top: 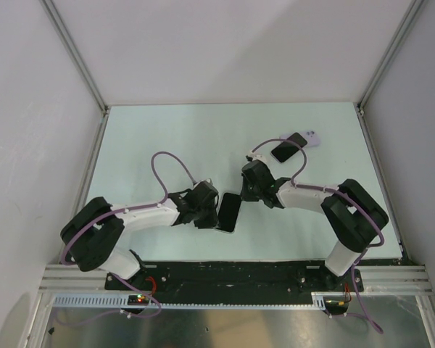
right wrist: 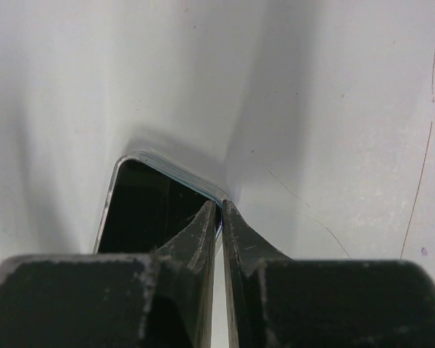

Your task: Put the phone into the phone case

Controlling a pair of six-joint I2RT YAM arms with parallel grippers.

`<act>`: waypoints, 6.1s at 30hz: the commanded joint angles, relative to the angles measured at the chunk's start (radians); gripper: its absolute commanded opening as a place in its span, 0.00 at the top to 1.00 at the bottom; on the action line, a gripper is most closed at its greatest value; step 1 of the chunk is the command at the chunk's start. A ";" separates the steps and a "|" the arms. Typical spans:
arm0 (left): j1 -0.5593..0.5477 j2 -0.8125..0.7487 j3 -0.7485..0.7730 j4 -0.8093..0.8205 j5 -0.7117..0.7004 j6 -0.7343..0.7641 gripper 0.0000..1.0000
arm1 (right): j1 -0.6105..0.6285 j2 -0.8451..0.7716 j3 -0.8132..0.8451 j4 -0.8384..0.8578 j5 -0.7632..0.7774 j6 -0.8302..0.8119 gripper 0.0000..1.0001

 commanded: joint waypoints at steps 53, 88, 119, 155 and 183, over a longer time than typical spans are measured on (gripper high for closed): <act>0.037 0.005 0.241 -0.067 -0.173 0.228 0.20 | -0.070 -0.334 -0.005 -0.175 -0.015 0.013 0.21; -0.010 0.420 0.548 -0.214 -0.310 0.365 0.64 | -0.281 -0.711 -0.257 -0.160 -0.083 0.024 0.11; 0.453 0.511 0.740 -0.208 -0.133 0.616 0.15 | -0.498 -0.504 -0.259 -0.046 -0.167 0.040 0.05; 0.269 -0.336 0.373 -0.205 -0.011 0.352 0.00 | -0.852 0.335 0.181 0.452 -0.455 0.433 0.35; 0.276 -0.323 0.437 -0.204 0.043 0.364 0.00 | -0.816 0.462 0.236 0.497 -0.524 0.527 0.80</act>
